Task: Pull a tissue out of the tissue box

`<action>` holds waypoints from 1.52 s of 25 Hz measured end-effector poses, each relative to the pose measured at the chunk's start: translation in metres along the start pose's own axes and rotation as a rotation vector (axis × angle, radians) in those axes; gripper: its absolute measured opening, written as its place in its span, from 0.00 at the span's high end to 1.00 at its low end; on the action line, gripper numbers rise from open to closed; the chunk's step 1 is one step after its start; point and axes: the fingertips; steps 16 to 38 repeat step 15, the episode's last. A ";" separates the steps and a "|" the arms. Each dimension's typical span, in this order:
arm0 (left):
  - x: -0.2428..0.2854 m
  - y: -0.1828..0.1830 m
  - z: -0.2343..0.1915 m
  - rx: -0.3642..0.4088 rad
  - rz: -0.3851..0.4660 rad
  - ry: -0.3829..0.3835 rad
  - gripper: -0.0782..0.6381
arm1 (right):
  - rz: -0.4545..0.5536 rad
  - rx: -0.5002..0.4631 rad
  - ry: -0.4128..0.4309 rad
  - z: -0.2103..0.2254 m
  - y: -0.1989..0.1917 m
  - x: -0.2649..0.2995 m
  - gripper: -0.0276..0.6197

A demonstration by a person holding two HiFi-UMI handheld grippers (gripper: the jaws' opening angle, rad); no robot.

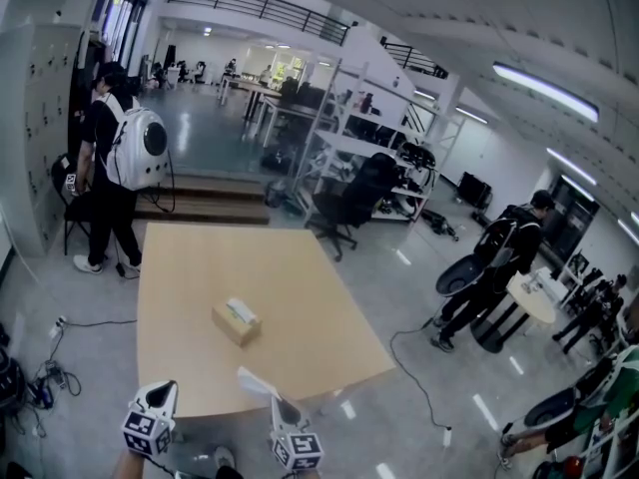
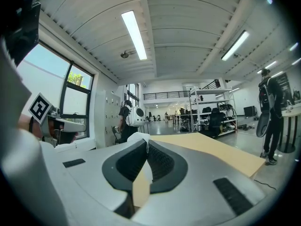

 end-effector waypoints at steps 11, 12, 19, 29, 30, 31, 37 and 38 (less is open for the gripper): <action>0.000 -0.001 0.002 0.003 0.001 -0.004 0.88 | 0.002 0.005 0.006 -0.002 -0.003 -0.001 0.95; 0.000 0.001 0.003 0.003 0.002 -0.004 0.88 | 0.002 0.005 0.006 -0.002 -0.002 -0.002 0.95; 0.002 0.000 0.006 0.001 0.001 -0.005 0.88 | 0.002 0.004 0.005 0.002 0.000 -0.004 0.95; 0.002 0.000 0.006 0.001 0.001 -0.005 0.88 | 0.002 0.004 0.005 0.002 0.000 -0.004 0.95; 0.002 0.000 0.006 0.001 0.001 -0.005 0.88 | 0.002 0.004 0.005 0.002 0.000 -0.004 0.95; 0.002 0.000 0.006 0.001 0.001 -0.005 0.88 | 0.002 0.004 0.005 0.002 0.000 -0.004 0.95; 0.002 0.000 0.006 0.001 0.001 -0.005 0.88 | 0.002 0.004 0.005 0.002 0.000 -0.004 0.95; 0.002 0.000 0.006 0.001 0.001 -0.005 0.88 | 0.002 0.004 0.005 0.002 0.000 -0.004 0.95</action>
Point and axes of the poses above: the fingertips, and each gripper's own axes: x forward along the fingers, z to its right, y out of its top, and after that the axes turned 7 degrees about z, right-handed
